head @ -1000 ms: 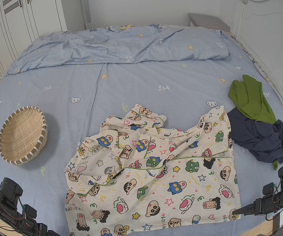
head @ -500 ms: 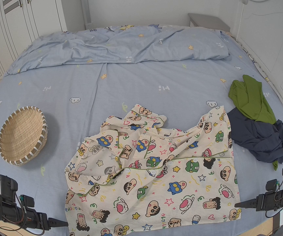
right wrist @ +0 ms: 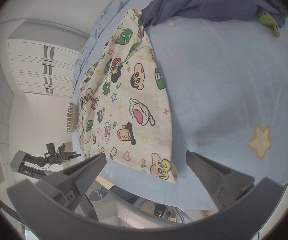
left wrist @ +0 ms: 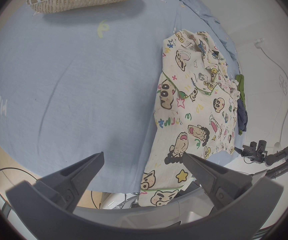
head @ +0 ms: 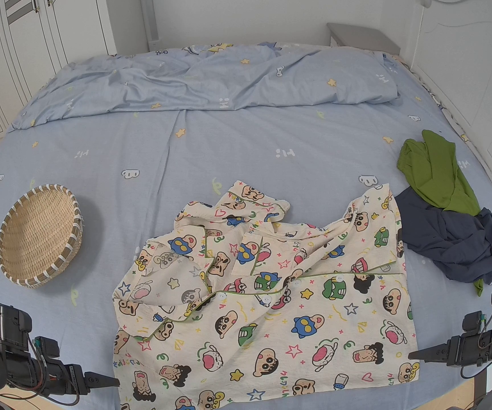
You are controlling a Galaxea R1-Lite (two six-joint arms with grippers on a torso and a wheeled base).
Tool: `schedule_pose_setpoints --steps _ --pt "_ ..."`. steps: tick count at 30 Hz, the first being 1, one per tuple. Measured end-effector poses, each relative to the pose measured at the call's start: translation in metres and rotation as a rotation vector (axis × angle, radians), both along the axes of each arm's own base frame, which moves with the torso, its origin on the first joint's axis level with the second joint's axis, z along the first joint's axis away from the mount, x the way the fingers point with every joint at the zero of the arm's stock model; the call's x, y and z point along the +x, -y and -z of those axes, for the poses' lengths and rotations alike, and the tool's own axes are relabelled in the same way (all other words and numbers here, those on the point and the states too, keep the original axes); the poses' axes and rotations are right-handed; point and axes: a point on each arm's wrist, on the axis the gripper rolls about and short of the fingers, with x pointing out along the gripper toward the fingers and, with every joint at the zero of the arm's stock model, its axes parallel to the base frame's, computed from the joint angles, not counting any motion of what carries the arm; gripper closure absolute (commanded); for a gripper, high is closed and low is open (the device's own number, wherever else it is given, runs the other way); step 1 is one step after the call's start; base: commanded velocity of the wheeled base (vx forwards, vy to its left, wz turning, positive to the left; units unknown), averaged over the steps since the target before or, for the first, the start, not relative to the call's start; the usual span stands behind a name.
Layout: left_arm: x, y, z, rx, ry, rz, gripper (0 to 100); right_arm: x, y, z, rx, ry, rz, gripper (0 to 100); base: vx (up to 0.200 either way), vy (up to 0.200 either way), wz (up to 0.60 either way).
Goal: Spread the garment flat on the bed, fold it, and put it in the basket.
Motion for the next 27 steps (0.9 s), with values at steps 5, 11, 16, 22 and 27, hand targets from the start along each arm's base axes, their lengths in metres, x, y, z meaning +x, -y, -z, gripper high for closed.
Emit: schedule_pose_setpoints --steps 5,11,16,22,27 --pt "-0.001 0.000 0.000 0.001 -0.004 0.001 0 -0.001 0.000 0.000 0.016 0.002 -0.007 0 0.200 0.000 0.00" --pt "0.000 0.000 0.000 0.000 -0.002 -0.005 0 -0.001 0.000 -0.001 0.017 0.007 -0.008 0 0.200 0.000 0.00" --pt "-0.001 -0.001 -0.002 0.003 0.011 -0.019 0 0.000 -0.001 -0.002 0.016 0.014 -0.016 0 0.080 0.000 0.00" --pt "-0.003 0.000 -0.012 -0.003 0.093 -0.030 0 0.002 -0.001 -0.007 -0.004 0.081 -0.018 0 0.000 0.000 0.00" --pt "0.013 0.002 -0.037 -0.047 0.198 -0.068 0 0.015 0.001 -0.021 -0.036 0.185 -0.019 0 0.000 0.000 0.00"
